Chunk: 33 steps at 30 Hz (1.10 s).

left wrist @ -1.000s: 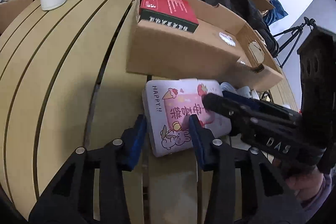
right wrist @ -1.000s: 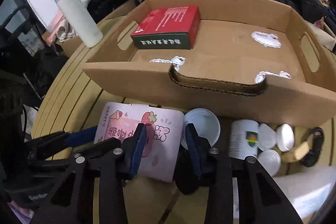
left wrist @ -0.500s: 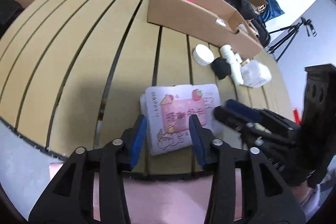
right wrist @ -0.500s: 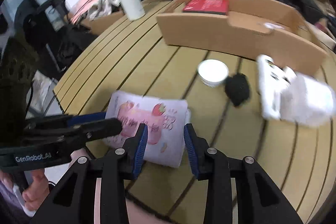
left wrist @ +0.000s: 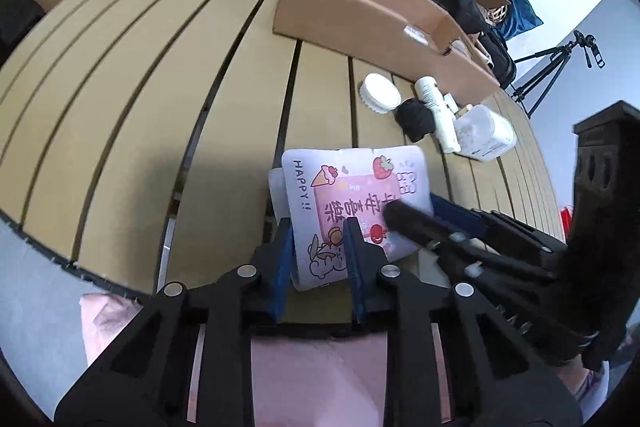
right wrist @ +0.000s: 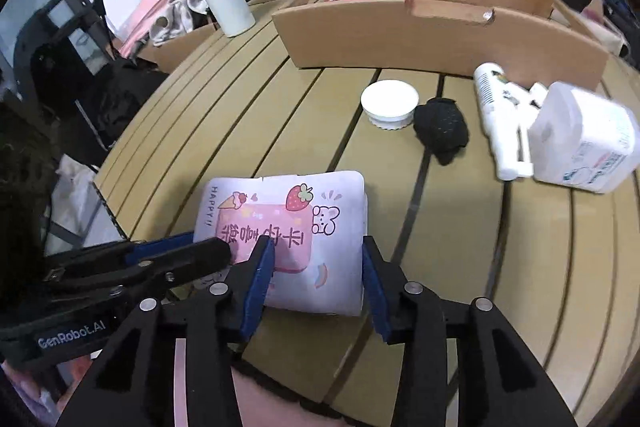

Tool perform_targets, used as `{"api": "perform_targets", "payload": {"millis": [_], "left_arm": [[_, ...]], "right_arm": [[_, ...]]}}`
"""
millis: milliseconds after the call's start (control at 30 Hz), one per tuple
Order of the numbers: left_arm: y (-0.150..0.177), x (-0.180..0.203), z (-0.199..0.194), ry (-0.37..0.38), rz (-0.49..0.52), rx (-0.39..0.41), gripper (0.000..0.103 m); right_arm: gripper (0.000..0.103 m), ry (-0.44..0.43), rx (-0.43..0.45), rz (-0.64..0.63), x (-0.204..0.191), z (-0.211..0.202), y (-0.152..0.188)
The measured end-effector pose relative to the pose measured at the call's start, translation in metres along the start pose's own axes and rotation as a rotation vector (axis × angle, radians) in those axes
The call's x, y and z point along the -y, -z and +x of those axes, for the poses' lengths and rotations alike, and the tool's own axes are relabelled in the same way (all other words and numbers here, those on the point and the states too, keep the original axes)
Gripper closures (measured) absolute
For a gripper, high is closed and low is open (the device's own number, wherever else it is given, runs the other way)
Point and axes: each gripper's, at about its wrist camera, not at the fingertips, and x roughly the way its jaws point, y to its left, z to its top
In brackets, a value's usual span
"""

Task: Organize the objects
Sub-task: 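Grasp the pink greeting card with the left tool and drop it in the tray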

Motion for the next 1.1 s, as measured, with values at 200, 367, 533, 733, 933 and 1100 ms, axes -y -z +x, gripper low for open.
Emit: {"api": "perform_targets", "payload": {"millis": [200,367,533,733,933,1100], "left_arm": [[-0.034,0.028,-0.039,0.098,0.011,0.088,0.082],[-0.107,0.059,-0.059,0.114,0.086,0.153,0.082],[-0.188,0.069,-0.043,0.089,0.102,0.140,0.082],[-0.237,0.047,0.016,0.017,0.090,0.072,0.082],[-0.240,0.012,0.102,-0.130,0.046,-0.039,0.080],[-0.236,0.002,0.093,-0.075,0.031,-0.025,0.071]], "right_arm": [[0.075,0.019,0.118,0.028,0.004,-0.062,-0.016],[0.075,0.010,0.204,0.041,0.013,-0.100,-0.074],[0.075,-0.004,0.231,0.052,0.032,-0.098,-0.146],[0.075,0.018,0.163,0.028,0.049,-0.047,-0.209],[0.075,0.017,-0.002,0.072,0.076,0.051,-0.215],[0.074,0.014,-0.131,0.098,0.089,0.091,-0.206]]}}
